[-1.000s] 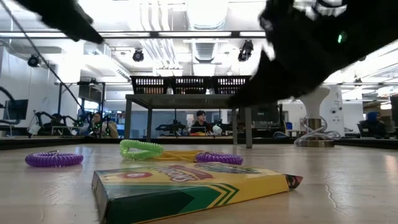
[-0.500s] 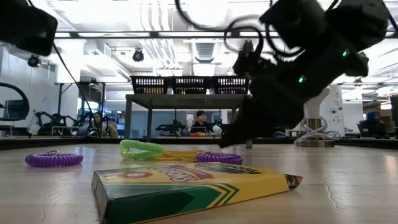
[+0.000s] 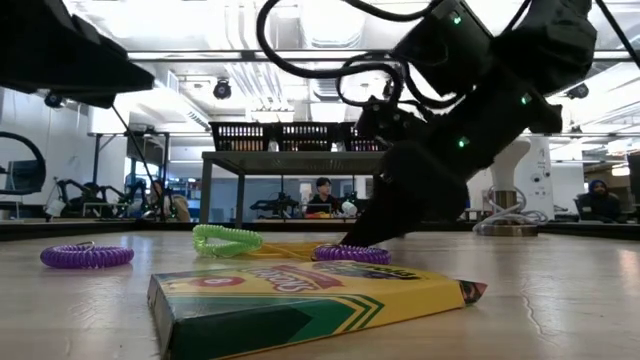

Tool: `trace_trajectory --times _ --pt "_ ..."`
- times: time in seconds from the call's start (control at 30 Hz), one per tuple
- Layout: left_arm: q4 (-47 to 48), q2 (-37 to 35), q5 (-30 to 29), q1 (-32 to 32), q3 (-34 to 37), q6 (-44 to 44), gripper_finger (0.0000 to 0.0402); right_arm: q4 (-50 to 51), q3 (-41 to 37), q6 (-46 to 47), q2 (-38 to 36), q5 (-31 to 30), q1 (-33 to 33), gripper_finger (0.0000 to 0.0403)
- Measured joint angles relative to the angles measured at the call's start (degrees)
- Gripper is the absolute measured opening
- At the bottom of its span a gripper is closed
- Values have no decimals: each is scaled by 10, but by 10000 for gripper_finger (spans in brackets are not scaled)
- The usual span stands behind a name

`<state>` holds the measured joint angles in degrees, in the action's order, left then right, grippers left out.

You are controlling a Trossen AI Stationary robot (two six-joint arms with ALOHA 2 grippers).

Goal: Pick & Place Office Desk Supplies
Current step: Put the yellow rubber band in the middle black bin on the shelf

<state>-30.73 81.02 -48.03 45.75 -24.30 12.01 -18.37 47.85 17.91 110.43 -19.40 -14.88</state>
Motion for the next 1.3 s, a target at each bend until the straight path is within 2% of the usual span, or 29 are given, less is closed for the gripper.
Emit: trace_trajectory --times 0.1,0.17,0.33,0.47,0.6,0.7,0.83,0.9,1.03,1.13,1.23,1.3 --pt "0 4 0 -9 -4 0 7 63 20 -14 -23 0 -2 20" --pt "0 5 0 -13 -3 -1 8 112 44 -18 -41 -21 -3 15" --pt "5 11 0 -25 1 -2 9 249 114 -28 -78 -127 -16 8" --pt "7 15 2 -36 3 -2 9 264 158 -72 -102 -164 -32 8" --pt "7 18 2 -41 3 -2 10 260 165 -65 -100 -130 -33 8" --pt "8 20 4 -42 3 -2 10 212 136 -40 -88 -79 -20 18" --pt "8 21 7 -43 3 0 10 80 89 -20 -52 38 10 61" --pt "8 21 6 -43 3 0 10 41 83 -15 -29 67 22 89" --pt "8 21 7 -43 3 0 10 93 116 -1 26 73 40 135" --pt "8 21 7 -43 3 0 10 129 157 -2 61 73 46 150" --pt "10 21 7 -44 3 0 10 188 203 -13 83 68 45 135" --pt "10 21 7 -44 3 0 10 237 234 -15 90 62 42 105"
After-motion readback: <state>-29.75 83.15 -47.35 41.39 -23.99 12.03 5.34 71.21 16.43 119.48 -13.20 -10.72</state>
